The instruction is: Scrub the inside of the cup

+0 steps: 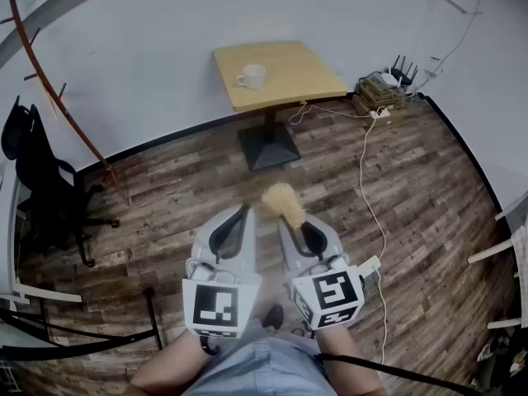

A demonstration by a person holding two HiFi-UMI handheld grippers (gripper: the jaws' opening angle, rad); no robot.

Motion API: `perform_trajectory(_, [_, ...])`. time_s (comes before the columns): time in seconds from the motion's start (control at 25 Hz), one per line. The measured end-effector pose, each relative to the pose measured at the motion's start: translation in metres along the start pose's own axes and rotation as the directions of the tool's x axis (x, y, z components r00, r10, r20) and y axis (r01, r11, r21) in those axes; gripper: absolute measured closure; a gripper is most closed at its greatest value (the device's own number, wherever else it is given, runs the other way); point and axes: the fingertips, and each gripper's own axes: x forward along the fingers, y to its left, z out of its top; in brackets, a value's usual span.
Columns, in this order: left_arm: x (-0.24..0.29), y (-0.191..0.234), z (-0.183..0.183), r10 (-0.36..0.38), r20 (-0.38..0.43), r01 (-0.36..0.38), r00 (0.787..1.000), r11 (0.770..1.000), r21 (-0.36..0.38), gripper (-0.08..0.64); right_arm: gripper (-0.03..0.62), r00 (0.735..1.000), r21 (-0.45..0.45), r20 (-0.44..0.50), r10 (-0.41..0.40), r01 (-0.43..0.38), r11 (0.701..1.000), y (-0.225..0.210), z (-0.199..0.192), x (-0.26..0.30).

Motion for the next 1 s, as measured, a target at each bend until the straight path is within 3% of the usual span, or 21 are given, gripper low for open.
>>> perform_trajectory(0.6, [0.02, -0.027, -0.005, 0.004, -0.013, -0.004, 1.0, 0.999, 0.042, 0.539, 0.514, 1.0, 0.049, 0.017, 0.016, -0.017, 0.999, -0.033, -0.004, -0.01])
perform_trajectory(1.0, [0.033, -0.034, 0.002, 0.071, -0.009, -0.071, 0.997, 0.998, -0.003, 0.539, 0.514, 0.999, 0.02, 0.025, 0.031, -0.031, 0.999, -0.063, -0.002, -0.017])
